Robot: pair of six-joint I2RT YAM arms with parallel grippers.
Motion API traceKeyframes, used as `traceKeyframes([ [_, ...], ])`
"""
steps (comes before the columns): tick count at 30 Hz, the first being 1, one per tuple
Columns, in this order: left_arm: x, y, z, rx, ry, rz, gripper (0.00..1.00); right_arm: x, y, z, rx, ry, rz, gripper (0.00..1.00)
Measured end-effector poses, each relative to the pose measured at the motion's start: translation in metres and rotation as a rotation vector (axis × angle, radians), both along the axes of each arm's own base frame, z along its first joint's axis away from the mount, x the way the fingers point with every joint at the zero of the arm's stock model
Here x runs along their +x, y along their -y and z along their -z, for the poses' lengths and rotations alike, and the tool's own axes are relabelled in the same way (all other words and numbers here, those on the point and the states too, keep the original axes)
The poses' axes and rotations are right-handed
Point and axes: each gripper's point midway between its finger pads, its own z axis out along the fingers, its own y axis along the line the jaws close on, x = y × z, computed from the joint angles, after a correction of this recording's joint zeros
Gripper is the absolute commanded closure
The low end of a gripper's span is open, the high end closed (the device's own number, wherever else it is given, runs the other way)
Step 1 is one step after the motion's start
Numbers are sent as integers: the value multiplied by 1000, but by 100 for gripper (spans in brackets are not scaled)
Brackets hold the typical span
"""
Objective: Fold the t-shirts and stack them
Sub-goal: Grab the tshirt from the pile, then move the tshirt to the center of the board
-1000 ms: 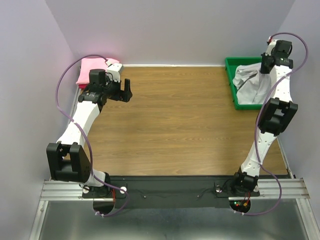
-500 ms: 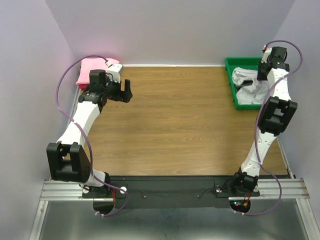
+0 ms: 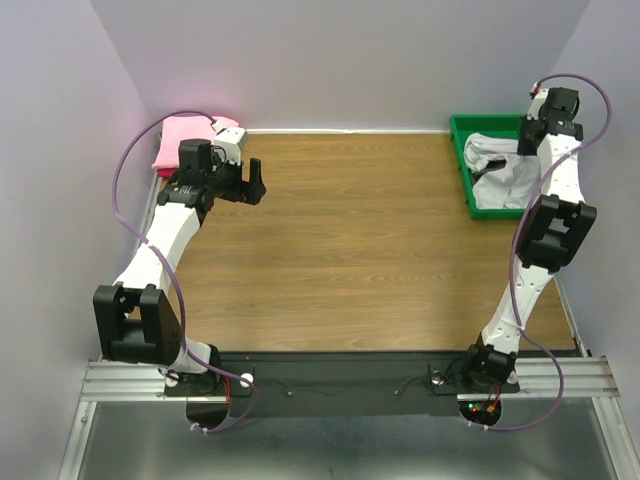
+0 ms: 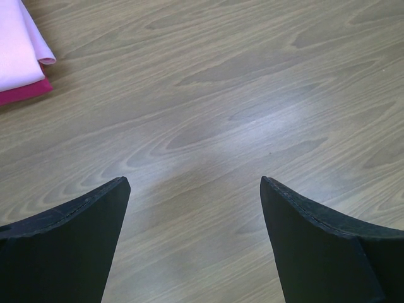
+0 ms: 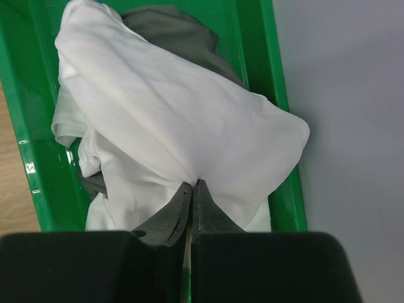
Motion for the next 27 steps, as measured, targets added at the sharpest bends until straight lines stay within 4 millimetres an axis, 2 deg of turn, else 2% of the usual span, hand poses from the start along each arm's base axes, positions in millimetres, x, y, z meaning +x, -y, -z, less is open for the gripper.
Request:
traceKeyframes([
  [7, 0, 1, -1, -3, 2, 5, 3, 0, -1, -22, -4, 45, 9, 99],
  [11, 0, 1, 0, -3, 2, 5, 4, -1, -2, -48, -5, 94, 21, 99],
  [14, 0, 1, 0, -3, 2, 5, 3, -3, -3, -83, -13, 165, 31, 99],
  [22, 0, 1, 0, 0, 2, 6, 3, -19, -11, -198, -37, 415, 64, 99],
  [27, 1, -3, 0, -3, 1, -2, 3, -30, -19, -254, -44, 554, 63, 99],
])
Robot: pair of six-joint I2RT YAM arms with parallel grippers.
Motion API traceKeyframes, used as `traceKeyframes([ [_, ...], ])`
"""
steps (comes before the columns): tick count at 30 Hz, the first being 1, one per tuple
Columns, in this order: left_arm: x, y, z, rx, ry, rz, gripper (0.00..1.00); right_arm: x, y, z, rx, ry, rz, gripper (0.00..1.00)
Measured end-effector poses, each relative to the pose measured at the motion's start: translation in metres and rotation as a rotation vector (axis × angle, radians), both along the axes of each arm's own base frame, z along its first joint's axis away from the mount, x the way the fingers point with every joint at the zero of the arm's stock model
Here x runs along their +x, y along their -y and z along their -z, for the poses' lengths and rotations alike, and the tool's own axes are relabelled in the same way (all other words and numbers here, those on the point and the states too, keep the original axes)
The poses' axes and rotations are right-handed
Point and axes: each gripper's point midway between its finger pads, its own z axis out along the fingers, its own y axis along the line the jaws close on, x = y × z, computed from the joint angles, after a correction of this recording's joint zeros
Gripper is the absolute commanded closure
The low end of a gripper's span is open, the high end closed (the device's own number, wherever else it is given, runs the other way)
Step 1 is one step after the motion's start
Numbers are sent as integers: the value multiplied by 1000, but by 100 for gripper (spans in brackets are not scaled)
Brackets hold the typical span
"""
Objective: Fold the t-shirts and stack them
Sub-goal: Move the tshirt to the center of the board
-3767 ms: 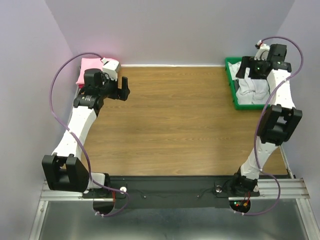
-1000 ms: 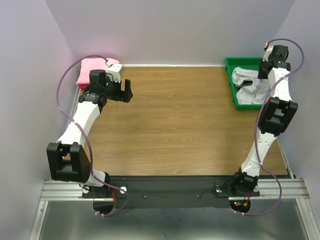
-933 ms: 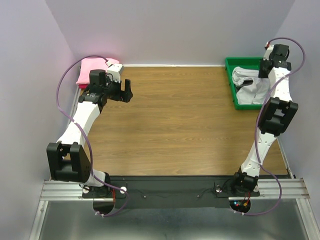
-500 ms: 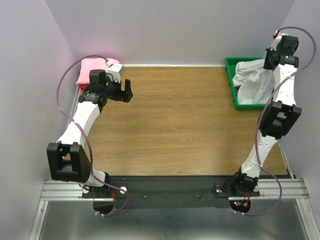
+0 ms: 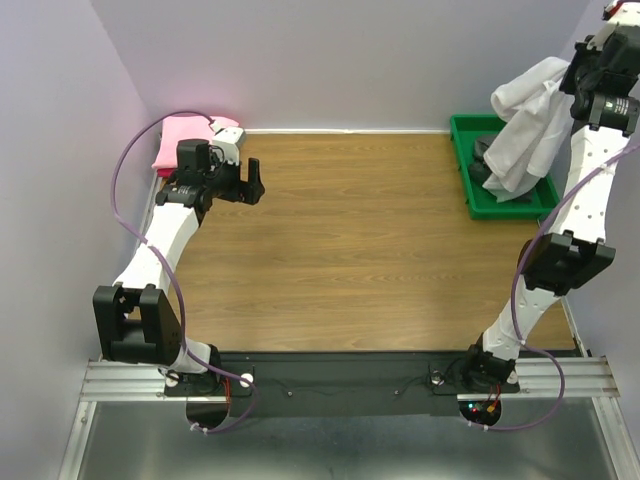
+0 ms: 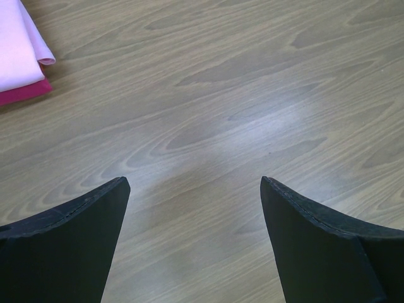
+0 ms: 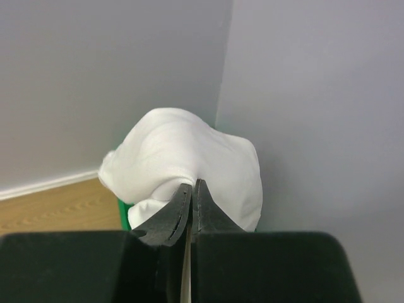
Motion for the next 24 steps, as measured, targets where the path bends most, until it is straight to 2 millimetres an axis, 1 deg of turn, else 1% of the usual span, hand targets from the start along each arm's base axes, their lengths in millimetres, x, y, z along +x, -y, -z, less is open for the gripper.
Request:
traceKeyframes([
  [2, 0, -3, 0, -3, -1, -4, 3, -4, -3, -19, -11, 52, -3, 99],
  [5, 1, -6, -1, -11, -2, -9, 3, -6, -5, -39, -25, 108, -14, 100],
  [7, 1, -8, -2, -15, -2, -11, 3, -4, -8, -46, -31, 133, -29, 99],
  [10, 2, -9, -5, -24, 0, -12, 3, -2, -14, -51, -26, 151, -67, 99],
  [12, 2, -11, -9, -37, 2, -12, 3, 0, -25, -54, -10, 167, -122, 99],
  [15, 4, -16, -18, -70, 8, -8, 3, 0, -47, -64, 21, 197, -228, 99],
  [17, 6, -24, -27, -93, 18, -16, 3, -6, -71, -74, 49, 222, -331, 99],
  [18, 9, -32, -32, -107, 25, -29, 3, -9, -81, -77, 55, 227, -363, 99],
  [20, 11, -41, -40, -127, 34, -39, 3, -18, -107, -80, 74, 230, -454, 99],
  [21, 13, -48, -46, -135, 43, -49, 3, -24, -129, -81, 81, 233, -518, 99],
  [22, 14, -53, -50, -140, 50, -55, 3, -30, -153, -77, 91, 223, -585, 99],
  [23, 14, -56, -52, -143, 53, -58, 3, -35, -170, -73, 102, 209, -631, 100],
  [24, 14, -57, -54, -145, 56, -57, 3, -41, -198, -61, 108, 187, -700, 99],
])
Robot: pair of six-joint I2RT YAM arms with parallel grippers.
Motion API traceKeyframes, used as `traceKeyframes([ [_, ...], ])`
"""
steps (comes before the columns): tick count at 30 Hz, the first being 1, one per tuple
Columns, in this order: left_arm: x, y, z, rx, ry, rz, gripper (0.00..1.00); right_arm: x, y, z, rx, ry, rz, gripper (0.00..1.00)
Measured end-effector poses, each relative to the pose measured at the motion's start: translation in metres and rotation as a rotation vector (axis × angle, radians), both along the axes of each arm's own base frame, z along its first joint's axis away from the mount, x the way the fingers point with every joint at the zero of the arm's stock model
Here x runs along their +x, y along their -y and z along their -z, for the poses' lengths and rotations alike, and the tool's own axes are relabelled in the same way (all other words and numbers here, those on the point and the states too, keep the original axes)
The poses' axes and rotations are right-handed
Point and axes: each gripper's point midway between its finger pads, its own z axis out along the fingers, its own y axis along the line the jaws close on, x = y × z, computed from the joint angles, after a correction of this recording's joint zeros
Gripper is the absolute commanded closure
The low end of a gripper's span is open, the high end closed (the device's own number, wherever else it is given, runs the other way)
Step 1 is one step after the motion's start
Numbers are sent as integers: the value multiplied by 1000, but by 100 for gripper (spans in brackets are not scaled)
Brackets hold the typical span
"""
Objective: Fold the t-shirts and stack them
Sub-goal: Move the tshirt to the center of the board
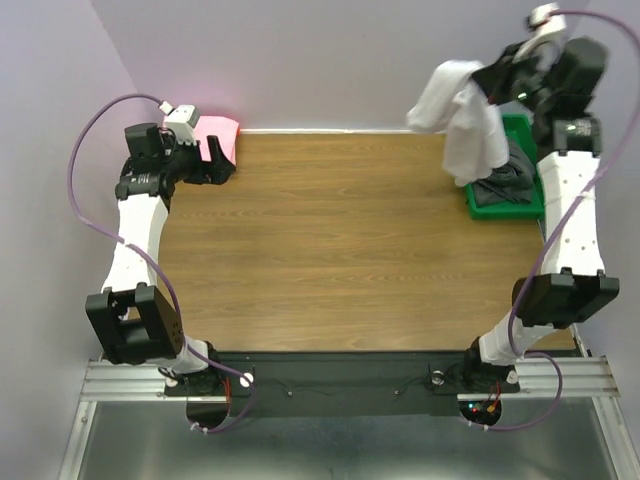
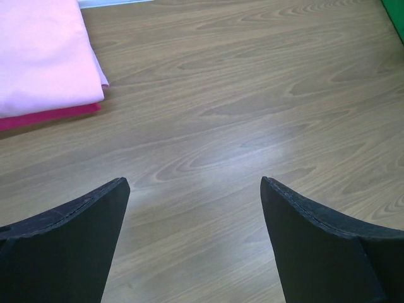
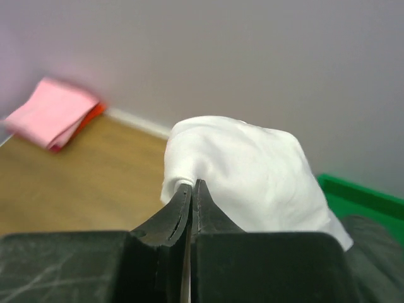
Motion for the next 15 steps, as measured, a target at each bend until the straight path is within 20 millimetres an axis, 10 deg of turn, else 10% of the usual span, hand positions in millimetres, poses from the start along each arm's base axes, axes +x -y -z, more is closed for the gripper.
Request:
traceKeyframes([
  [5, -4, 3, 0, 5, -4, 33, 3, -33, -132, 103, -59, -218, -339, 0],
  [10, -10, 5, 5, 39, -12, 70, 3, -76, -223, 236, -150, -553, -602, 0],
  [15, -21, 14, 26, 127, -16, 163, 5, -90, -199, 301, -199, -740, -543, 2],
])
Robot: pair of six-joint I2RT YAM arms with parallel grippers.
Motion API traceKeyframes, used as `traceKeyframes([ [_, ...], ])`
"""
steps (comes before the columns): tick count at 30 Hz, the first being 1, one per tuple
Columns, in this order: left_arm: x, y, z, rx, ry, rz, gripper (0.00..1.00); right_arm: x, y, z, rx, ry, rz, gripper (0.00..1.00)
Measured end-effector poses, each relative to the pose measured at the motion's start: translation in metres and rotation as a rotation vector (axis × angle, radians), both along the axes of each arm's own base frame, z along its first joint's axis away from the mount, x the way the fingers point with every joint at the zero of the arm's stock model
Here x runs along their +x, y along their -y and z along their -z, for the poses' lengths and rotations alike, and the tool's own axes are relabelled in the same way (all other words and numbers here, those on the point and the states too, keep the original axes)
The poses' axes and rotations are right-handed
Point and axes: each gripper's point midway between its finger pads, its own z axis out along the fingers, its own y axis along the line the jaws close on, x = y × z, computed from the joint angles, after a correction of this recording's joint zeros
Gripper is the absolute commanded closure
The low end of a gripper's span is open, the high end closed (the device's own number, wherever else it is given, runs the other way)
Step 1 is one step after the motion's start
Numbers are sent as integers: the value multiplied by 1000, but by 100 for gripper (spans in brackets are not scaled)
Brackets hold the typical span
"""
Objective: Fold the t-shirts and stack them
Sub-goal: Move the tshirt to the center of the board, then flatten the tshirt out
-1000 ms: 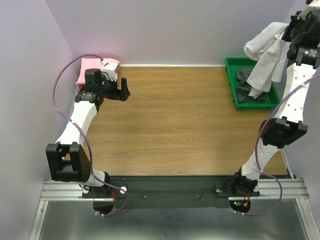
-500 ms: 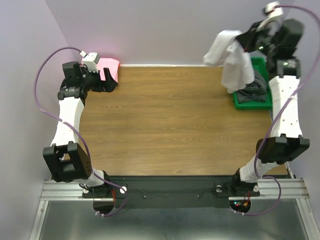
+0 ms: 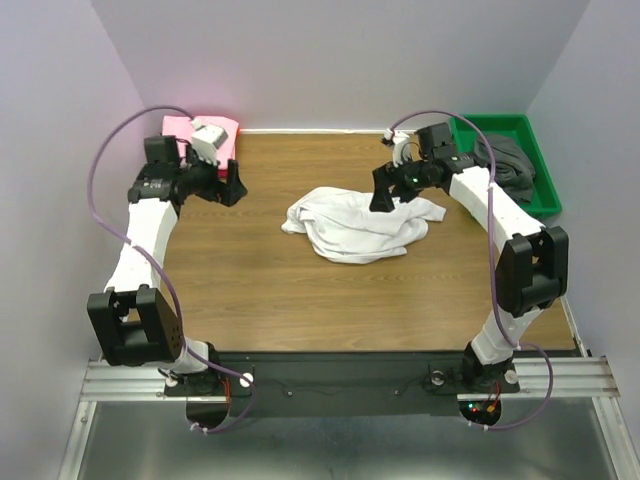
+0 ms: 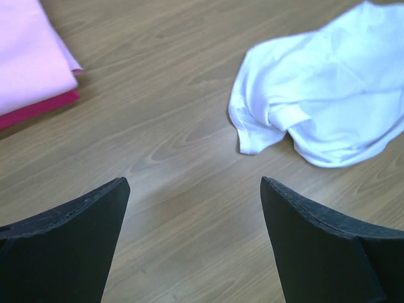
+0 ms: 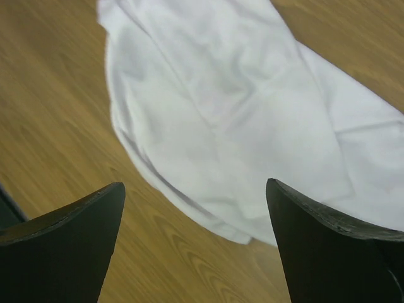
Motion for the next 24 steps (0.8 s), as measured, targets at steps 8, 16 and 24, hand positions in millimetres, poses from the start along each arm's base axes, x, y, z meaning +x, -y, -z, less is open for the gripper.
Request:
traceKeyframes([
  [8, -21, 70, 64, 119, -86, 257, 19, 2, 61, 66, -173, -97, 139, 21],
  [16, -2, 107, 174, 228, -291, 335, 30, 0, 69, 121, -239, -221, 149, 41],
  [24, -8, 126, 209, 306, -340, 366, 89, 11, 66, 150, -245, -297, 182, 99],
])
